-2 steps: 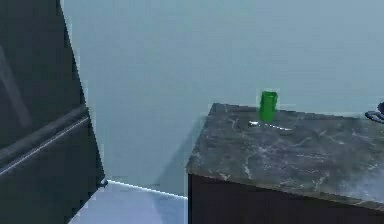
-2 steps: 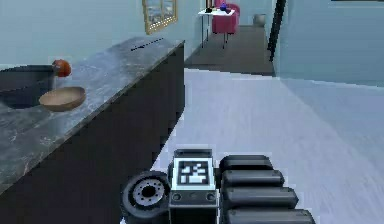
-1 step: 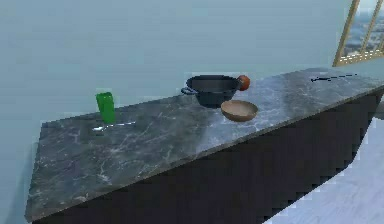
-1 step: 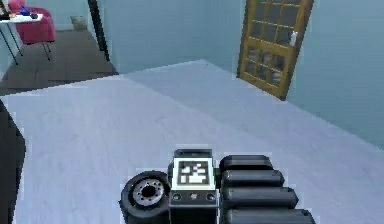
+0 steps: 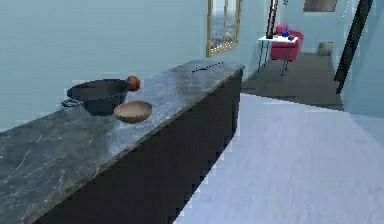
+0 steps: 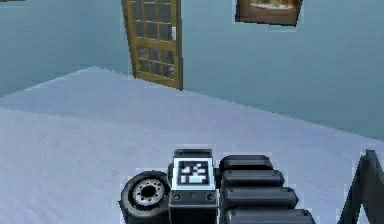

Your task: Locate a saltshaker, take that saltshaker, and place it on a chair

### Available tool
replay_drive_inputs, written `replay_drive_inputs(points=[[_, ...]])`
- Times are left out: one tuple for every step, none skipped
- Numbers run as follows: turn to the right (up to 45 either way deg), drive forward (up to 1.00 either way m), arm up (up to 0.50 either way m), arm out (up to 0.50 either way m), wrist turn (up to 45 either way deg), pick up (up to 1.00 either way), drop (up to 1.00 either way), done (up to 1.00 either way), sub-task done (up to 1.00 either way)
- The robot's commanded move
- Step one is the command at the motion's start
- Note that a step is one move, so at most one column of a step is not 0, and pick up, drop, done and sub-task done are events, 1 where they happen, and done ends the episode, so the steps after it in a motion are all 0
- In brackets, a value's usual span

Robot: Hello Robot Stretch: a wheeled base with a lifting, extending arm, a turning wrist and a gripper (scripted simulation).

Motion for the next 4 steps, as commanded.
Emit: replay_drive_inputs(points=[[-45.0,0.00,0.00,0.00,0.0,0.00,0.00,0.00,0.00],[-45.0,0.00,0.00,0.00,0.0,0.00,0.00,0.00,0.00],[-45.0,0.00,0.00,0.00,0.0,0.00,0.00,0.00,0.00],[-36.0,0.00,0.00,0.00,0.0,0.00,0.00,0.00,0.00]])
